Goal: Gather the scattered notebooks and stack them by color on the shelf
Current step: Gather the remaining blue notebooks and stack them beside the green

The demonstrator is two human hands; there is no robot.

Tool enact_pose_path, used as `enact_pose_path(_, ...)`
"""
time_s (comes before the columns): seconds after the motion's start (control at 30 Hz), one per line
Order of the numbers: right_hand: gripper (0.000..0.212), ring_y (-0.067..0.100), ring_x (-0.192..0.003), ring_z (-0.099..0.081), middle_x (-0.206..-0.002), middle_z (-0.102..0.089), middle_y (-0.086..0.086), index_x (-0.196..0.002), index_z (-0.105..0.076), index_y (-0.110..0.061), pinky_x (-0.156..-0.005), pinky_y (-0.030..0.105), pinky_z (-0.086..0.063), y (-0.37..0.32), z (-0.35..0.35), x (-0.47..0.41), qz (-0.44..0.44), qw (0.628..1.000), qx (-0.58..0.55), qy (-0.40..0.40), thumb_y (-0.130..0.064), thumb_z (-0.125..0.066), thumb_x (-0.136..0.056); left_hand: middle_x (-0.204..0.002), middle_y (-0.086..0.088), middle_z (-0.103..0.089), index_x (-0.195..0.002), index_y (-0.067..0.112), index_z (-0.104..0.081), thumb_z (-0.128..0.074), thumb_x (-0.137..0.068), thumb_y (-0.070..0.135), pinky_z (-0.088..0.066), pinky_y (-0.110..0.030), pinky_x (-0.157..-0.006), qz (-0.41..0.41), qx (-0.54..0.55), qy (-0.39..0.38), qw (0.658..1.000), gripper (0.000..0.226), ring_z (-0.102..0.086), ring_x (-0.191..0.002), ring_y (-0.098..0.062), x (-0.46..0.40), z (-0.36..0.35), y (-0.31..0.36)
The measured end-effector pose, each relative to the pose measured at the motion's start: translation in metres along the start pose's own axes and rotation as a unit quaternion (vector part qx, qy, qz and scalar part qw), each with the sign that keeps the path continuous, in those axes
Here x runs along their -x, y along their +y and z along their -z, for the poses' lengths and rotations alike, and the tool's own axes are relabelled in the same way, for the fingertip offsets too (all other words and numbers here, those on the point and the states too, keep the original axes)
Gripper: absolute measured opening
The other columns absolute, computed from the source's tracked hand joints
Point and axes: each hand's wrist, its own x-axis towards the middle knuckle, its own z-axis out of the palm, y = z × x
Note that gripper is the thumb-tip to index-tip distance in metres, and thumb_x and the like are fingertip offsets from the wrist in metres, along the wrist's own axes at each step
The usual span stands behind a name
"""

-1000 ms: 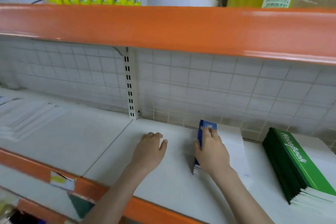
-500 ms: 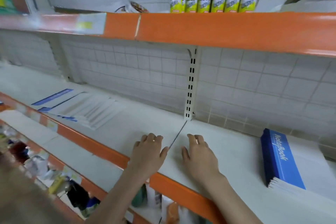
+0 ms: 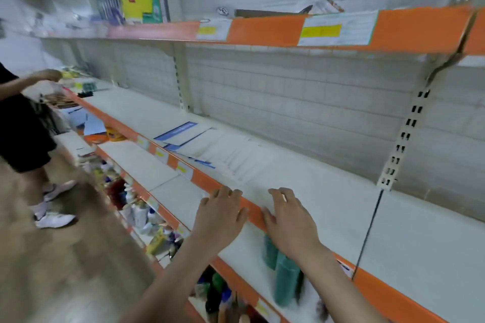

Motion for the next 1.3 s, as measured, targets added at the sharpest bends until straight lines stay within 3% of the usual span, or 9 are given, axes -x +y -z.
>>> enact_pose_path(0.5,0.044,0.027,-0.121,-0.048,-0.141,-0.036,0.003,-0.138,-0.038,-0.016,-0.097,0.035,-0.039,-0.119,-0.074,-0.12,0.077,0.996,-0.025,-0.024,-0.035,-0.037,-0.099,-0.141,0.0,-0.041,-0.143,0.023,-0.035,-0.038,-0.099,0.04,-0.037,-0.038,-0.105,0.049,0.045,-0.009,0.998,0.047,-0.036,-0.13,-0.022,-0.043,0.006,-0.17)
enact_pose_path(0.93,0.047,0.024,-0.124,-0.046,-0.143,-0.038,0.004,-0.141,-0.039,-0.015,-0.104,0.033,-0.034,-0.16,-0.113,-0.249,0.017,1.0,-0.005,0.001,-0.033,-0.042,-0.098,-0.138,0.0,-0.043,-0.141,0.021,-0.039,-0.042,-0.098,0.035,-0.038,-0.033,-0.101,-0.04,0.082,0.009,0.996,0.045,-0.036,-0.129,-0.02,-0.18,0.003,-0.264)
enact_pose_path(1.3,0.046,0.026,-0.125,-0.045,-0.145,-0.036,0.005,-0.14,-0.039,-0.016,-0.107,0.035,-0.033,-0.172,-0.14,-0.304,-0.07,0.997,0.023,-0.009,-0.033,-0.04,-0.097,-0.134,-0.002,-0.045,-0.138,0.022,-0.042,-0.043,-0.098,0.037,-0.042,-0.037,-0.097,-0.093,0.121,-0.044,0.987,0.043,-0.038,-0.125,-0.021,-0.266,-0.023,-0.308)
